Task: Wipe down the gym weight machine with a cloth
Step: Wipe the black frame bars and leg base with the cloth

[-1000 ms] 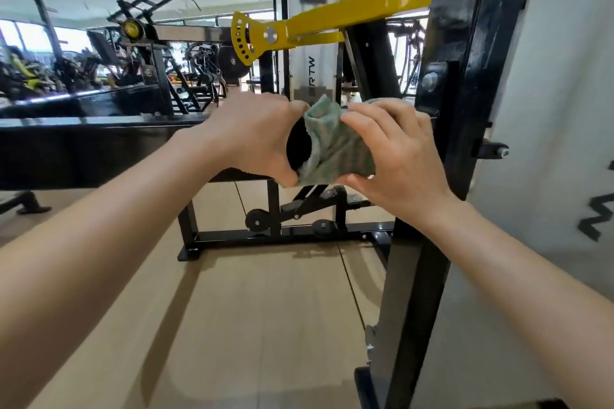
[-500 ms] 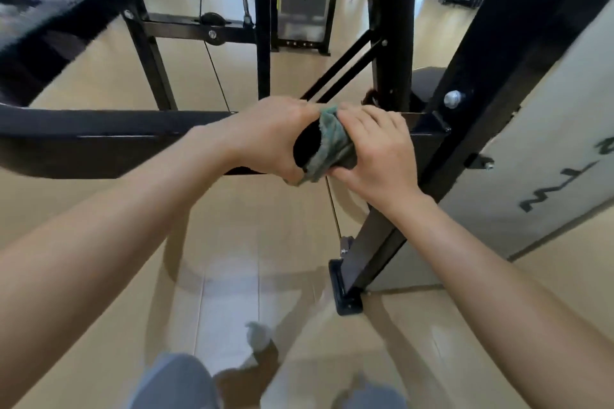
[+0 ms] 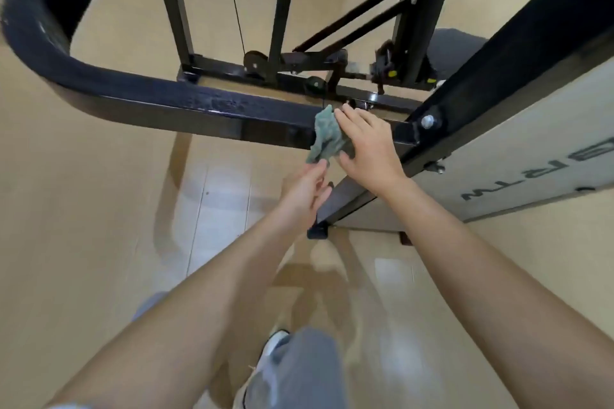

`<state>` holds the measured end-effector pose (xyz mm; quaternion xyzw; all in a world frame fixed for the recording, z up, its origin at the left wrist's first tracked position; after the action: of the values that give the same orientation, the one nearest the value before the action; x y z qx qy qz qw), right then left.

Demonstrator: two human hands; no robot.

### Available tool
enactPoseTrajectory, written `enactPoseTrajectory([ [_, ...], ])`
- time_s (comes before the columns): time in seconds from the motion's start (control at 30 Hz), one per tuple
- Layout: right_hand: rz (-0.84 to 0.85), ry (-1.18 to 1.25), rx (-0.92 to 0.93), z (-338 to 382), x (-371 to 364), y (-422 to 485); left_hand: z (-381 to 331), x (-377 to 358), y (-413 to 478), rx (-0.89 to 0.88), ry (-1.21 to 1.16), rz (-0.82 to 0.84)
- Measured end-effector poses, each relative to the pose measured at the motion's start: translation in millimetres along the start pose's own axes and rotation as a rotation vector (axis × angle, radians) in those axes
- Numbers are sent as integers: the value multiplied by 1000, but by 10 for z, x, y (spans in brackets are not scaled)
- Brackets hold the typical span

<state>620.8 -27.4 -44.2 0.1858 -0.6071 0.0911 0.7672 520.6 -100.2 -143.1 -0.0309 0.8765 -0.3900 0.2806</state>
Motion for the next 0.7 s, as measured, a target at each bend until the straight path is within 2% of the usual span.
enactPoseTrajectory([
  [0.1, -1, 75, -5, -48, 110, 5, -11, -224, 142, 73, -401, 60],
  [0.2, -62, 114, -65, -49, 245, -23, -128, -200, 185, 73, -578, 15],
  [0.37, 33, 154, -69, 199, 232, 97, -346, 125, 142, 20, -678, -128],
  [0.47, 90, 149, -64, 446, 169, 233, -508, 391, 119, -20, -692, -147],
  [0.6, 92, 140, -78, 825, 83, 532, -745, 853, 70, -25, -707, -284],
  [0.7, 96, 147, -104, 1231, -30, 743, -1005, 1239, -31, -6, -708, -315],
])
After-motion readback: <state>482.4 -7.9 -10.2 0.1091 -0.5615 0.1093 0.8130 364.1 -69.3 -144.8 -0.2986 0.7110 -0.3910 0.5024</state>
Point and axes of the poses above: each hand's wrist, its own y-axis towards the middle knuckle, its own x-axis out of the back of the hand, z = x × y, the point moved 8 cm from there along y, towards the middle knuckle, and after that the axes turned 6 degrees about y, right-handed, at the moved point
